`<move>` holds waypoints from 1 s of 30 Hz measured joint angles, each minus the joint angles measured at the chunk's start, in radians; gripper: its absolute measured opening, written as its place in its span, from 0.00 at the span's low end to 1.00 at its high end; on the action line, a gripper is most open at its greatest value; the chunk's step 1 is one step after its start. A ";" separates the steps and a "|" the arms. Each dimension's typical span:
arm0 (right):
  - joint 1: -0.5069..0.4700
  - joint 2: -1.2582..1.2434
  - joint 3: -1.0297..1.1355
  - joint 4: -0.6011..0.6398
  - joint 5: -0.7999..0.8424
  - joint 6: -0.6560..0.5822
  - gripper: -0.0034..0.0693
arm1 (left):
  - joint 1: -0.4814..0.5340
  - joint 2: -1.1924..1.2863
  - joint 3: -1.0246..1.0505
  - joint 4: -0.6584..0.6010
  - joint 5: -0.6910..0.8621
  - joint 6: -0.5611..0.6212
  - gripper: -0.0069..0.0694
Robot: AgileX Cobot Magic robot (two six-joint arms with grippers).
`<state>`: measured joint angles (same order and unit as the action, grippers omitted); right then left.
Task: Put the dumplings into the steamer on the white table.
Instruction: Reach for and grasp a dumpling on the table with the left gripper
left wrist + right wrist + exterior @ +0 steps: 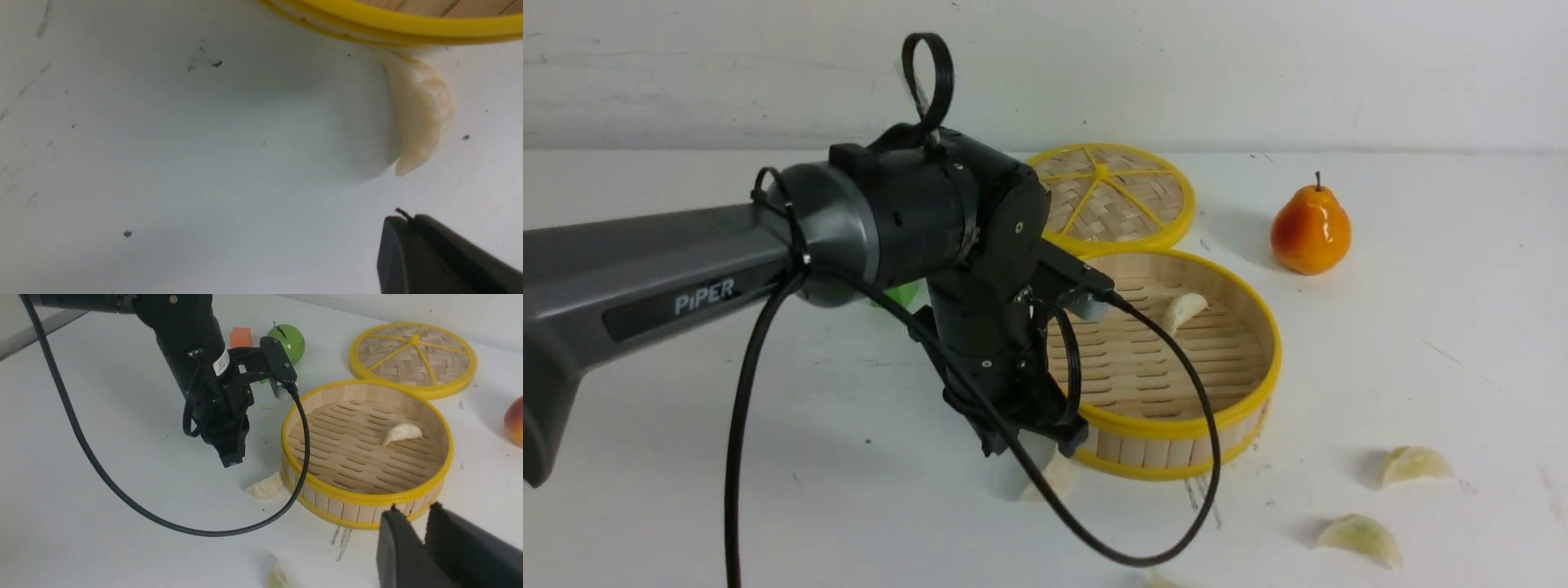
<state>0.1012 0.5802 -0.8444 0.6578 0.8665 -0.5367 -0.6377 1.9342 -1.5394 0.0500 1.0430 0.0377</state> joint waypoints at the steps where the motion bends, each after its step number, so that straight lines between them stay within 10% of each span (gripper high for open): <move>1: 0.000 0.000 0.000 0.000 0.000 0.000 0.20 | 0.001 0.001 0.000 -0.008 0.002 -0.007 0.07; 9: 0.000 0.000 0.000 0.000 0.000 0.000 0.20 | 0.001 0.034 0.000 -0.083 -0.039 -0.038 0.18; 20: 0.000 0.000 0.000 -0.003 0.000 0.000 0.21 | 0.001 0.146 0.000 -0.114 -0.182 -0.062 0.88; 24: 0.000 0.000 0.000 -0.003 0.000 0.000 0.22 | 0.001 0.165 -0.006 -0.118 -0.211 -0.101 0.83; 30: 0.000 0.001 0.000 -0.003 0.000 0.000 0.22 | 0.003 0.170 -0.024 -0.110 -0.138 -0.113 0.31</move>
<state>0.1012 0.5812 -0.8444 0.6552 0.8665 -0.5367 -0.6346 2.1038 -1.5635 -0.0601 0.9046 -0.0757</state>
